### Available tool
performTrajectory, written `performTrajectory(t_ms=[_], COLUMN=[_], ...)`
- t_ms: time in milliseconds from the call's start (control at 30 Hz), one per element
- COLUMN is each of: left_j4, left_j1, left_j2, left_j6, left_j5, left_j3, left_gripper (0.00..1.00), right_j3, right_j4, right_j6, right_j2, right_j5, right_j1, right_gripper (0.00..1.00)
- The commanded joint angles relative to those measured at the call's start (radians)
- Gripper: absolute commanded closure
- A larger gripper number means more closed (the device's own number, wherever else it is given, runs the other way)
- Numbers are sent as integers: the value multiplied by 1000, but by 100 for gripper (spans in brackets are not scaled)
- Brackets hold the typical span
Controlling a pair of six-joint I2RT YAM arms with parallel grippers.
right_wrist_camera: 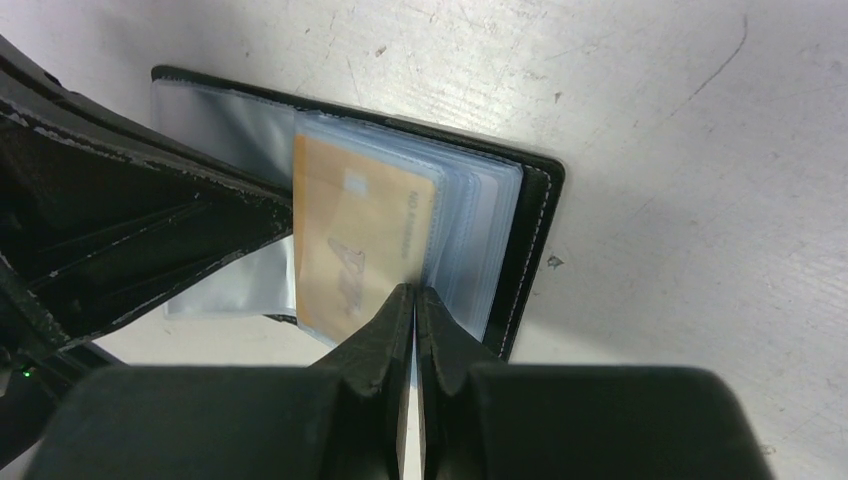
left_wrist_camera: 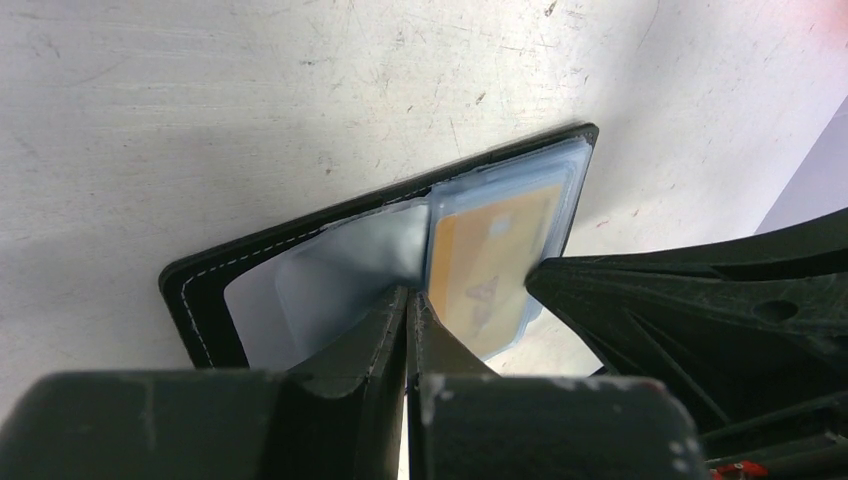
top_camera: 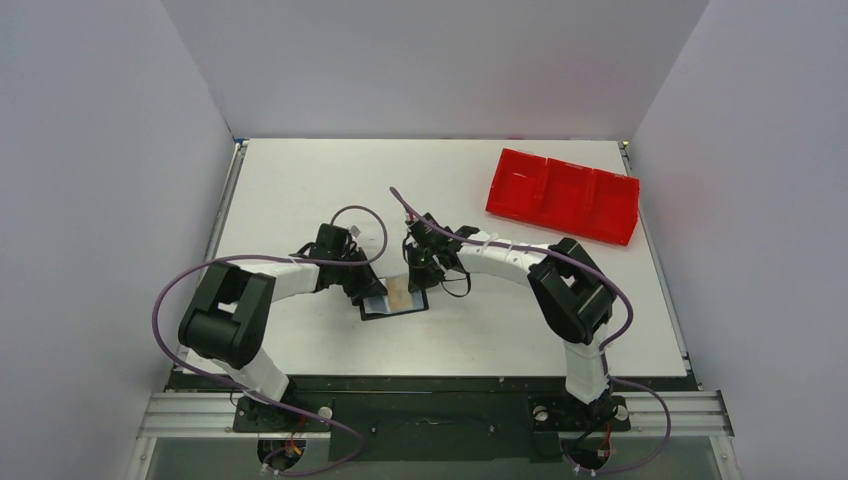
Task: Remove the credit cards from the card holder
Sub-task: Remove the credit card from the card holder.
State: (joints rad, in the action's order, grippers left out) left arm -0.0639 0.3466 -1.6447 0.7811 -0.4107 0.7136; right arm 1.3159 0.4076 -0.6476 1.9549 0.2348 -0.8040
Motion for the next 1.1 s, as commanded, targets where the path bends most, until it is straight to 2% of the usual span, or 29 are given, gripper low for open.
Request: performTrajectory(t_ms=[0,300,433,533,767,867,1067], left_j4=[-32,-82,-171,-253,-360,-361,-327], left_j1=[16,15,14,14,14,14,15], left_j2=[-73,-51,12,75,145,142,100], left_j6=[-20,-39,-65,-85,-116,-124,-121], left_j5=[66,80,121,163,225,238,251], left_j3=[0,34,72,102,115,106,89], left_gripper=[100,100,100,100,94,93,93], right_j3=[13,23,-1,-19,-61,-97,-131], right_j4=[-81,-72,-69,-69,-59,-55,-65], right_j6=[-29,-31,-37,-38,-51,-55,-64], right_j2=[-37,-64,-86,-105,-143,-146,-139], right_j5=[139,137,109,94,43,28,1], right_j1=[-22,-5,21,30,50,62,68], right_gripper=[99,98,90,80,63,60,63])
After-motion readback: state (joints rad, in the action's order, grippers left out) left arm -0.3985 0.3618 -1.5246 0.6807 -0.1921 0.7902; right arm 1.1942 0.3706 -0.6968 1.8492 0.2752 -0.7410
